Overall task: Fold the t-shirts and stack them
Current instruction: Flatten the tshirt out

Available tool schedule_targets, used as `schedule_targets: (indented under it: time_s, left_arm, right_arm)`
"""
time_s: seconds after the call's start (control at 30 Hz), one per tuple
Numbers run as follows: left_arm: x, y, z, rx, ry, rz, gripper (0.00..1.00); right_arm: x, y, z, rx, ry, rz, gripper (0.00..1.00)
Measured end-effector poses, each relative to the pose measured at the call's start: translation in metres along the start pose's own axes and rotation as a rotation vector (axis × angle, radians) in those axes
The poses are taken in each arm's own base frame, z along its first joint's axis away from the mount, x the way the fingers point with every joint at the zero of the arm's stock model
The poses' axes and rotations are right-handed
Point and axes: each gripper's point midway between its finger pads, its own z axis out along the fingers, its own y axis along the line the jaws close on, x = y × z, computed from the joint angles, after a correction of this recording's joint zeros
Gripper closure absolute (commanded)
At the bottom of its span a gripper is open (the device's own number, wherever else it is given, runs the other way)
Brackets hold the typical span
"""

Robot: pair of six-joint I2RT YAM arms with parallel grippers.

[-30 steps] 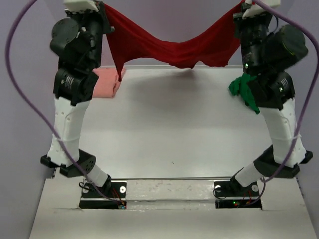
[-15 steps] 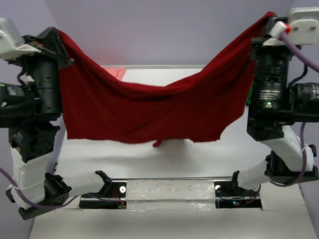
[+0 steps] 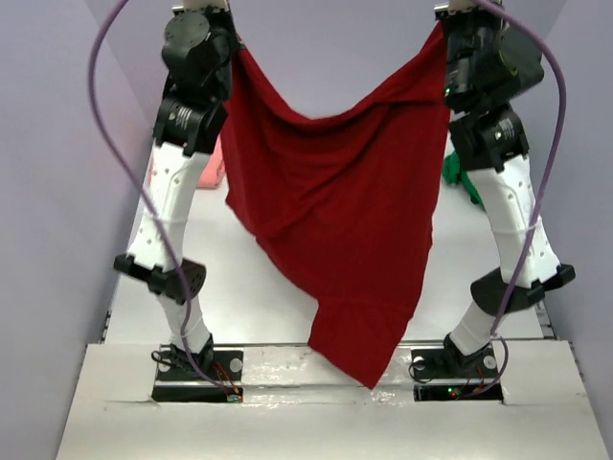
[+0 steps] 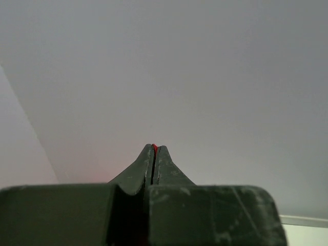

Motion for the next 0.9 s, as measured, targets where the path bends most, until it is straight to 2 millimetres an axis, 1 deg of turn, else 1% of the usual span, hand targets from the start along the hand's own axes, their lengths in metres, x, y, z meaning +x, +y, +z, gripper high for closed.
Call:
schedule_targets:
  time_s: [0.03, 0.07, 0.1, 0.13, 0.17, 0.2, 0.23, 0.27, 0.33, 0.4, 0.47, 0.53, 0.6, 0.63, 0.73, 0.8, 0.83, 0.9]
  left_arm:
    - [0.013, -0.004, 0.017, 0.008, 0.011, 0.002, 1.0]
    - [0.024, -0.006, 0.027, 0.014, 0.022, 0.006, 1.0]
    - [0.045, -0.006, 0.043, 0.016, 0.051, 0.02, 1.0]
    - [0.058, -0.004, 0.05, 0.018, 0.069, 0.027, 1.0]
    - [0.076, -0.003, 0.059, 0.023, 0.1, 0.038, 1.0]
    - [0.087, -0.001, 0.065, 0.03, 0.122, 0.04, 1.0]
    - [0.1, 0.005, 0.071, 0.026, 0.146, 0.047, 1.0]
    - [0.109, 0.01, 0.074, 0.026, 0.166, 0.051, 1.0]
    - [0.113, 0.022, 0.078, 0.016, 0.177, 0.046, 1.0]
    - [0.107, 0.031, 0.078, 0.009, 0.164, 0.039, 1.0]
    - [0.099, 0.042, 0.072, -0.003, 0.16, 0.033, 1.0]
    - [0.084, 0.049, 0.063, -0.007, 0.141, 0.023, 1.0]
    - [0.068, 0.051, 0.051, 0.0, 0.121, 0.01, 1.0]
    - [0.06, 0.052, 0.045, 0.002, 0.111, 0.004, 1.0]
    - [0.029, 0.056, 0.018, 0.015, 0.066, -0.025, 1.0]
    - [0.012, 0.057, 0.002, 0.022, 0.04, -0.038, 1.0]
    - [0.006, 0.057, -0.006, 0.028, 0.029, -0.045, 1.0]
    - [-0.002, 0.058, -0.027, 0.032, 0.023, -0.049, 1.0]
  right_arm:
    - [0.019, -0.001, 0.014, -0.002, 0.022, 0.004, 1.0]
    - [0.031, -0.002, 0.022, -0.005, 0.038, 0.008, 1.0]
    - [0.048, -0.004, 0.033, -0.002, 0.061, 0.004, 1.0]
    - [0.069, -0.005, 0.044, -0.002, 0.096, -0.001, 1.0]
    - [0.084, -0.005, 0.053, -0.007, 0.118, 0.003, 1.0]
    - [0.09, -0.002, 0.055, -0.015, 0.127, 0.005, 1.0]
    - [0.105, 0.004, 0.062, -0.034, 0.152, 0.006, 1.0]
    - [0.11, 0.009, 0.064, -0.05, 0.161, 0.011, 1.0]
    - [0.115, 0.019, 0.064, -0.086, 0.168, 0.023, 1.0]
    - [0.115, 0.022, 0.063, -0.103, 0.169, 0.033, 1.0]
    - [0.107, 0.022, 0.06, -0.114, 0.154, 0.052, 1.0]
    - [0.099, 0.017, 0.057, -0.114, 0.141, 0.062, 1.0]
    - [0.088, 0.007, 0.049, -0.111, 0.127, 0.079, 1.0]
    - [0.081, 0.0, 0.043, -0.109, 0.122, 0.086, 1.0]
    - [0.063, -0.021, 0.024, -0.097, 0.1, 0.107, 1.0]
    - [0.049, -0.034, 0.007, -0.094, 0.083, 0.127, 1.0]
    - [0.041, -0.042, -0.005, -0.088, 0.075, 0.139, 1.0]
    - [0.028, -0.044, -0.02, -0.092, 0.061, 0.159, 1.0]
